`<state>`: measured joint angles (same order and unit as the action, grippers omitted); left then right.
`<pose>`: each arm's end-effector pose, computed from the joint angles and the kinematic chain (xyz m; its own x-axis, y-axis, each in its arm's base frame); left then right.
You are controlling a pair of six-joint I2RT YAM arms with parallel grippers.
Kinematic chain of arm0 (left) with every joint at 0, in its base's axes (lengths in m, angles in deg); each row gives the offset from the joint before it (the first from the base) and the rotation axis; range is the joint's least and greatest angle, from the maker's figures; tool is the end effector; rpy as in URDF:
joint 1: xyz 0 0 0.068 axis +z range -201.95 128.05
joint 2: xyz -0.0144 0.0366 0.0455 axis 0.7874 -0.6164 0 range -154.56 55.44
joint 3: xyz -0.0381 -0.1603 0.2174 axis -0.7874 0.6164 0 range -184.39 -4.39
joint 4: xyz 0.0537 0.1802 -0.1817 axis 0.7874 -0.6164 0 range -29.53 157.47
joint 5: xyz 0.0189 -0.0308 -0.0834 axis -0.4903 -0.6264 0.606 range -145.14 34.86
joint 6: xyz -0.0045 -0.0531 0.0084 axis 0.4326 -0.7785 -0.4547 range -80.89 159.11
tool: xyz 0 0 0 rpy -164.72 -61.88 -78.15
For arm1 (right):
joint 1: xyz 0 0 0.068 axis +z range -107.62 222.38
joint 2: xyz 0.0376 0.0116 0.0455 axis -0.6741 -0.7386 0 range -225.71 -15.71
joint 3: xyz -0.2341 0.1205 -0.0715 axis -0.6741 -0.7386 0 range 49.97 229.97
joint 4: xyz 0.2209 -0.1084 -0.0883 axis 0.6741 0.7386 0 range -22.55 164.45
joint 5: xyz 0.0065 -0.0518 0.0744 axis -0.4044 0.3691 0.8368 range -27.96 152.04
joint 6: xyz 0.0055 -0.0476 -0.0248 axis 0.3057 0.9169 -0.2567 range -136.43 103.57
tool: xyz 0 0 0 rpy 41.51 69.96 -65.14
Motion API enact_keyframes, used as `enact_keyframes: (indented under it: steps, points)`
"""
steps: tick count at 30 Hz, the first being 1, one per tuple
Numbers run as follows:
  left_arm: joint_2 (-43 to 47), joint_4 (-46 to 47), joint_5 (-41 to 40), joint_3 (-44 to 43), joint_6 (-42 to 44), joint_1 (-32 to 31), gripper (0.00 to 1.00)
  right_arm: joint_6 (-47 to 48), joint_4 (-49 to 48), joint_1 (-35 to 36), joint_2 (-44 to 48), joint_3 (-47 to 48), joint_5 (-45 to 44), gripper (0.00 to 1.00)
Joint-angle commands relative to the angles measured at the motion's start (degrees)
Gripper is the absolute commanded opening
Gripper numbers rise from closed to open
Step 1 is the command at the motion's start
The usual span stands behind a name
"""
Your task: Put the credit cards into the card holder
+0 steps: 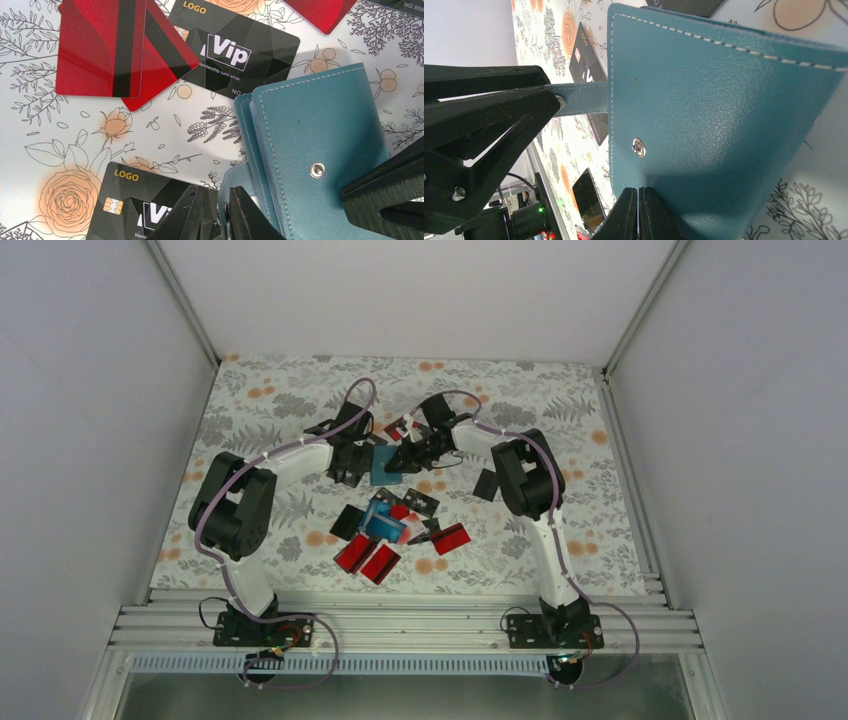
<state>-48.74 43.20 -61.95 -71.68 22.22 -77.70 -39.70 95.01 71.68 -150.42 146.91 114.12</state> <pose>0.3345 -0.1567 0.1745 -0.8653 0.0971 -0.4917 0.1343 0.9901 -0.0408 0.4014 0.2575 0.1114 -0.9603 -0.2605 -0.1003 -0.2271 0.5199 0.8235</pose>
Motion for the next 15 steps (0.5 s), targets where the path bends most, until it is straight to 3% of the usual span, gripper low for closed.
enact_keyframes:
  steps: [1,5,15]
  points:
    - [0.51,-0.10,0.43,-0.96,0.63,0.31,0.13,0.83,1.75,0.59,-2.28,0.96,-0.04,0.04]
    - [0.68,0.27,0.95,-0.96,0.64,0.27,0.03,0.85,1.87,0.63,-2.36,1.13,0.13,0.04]
    - [1.00,-0.53,5.27,-2.87,-0.24,0.29,0.02,0.72,1.97,0.61,-2.93,1.67,0.26,0.04]
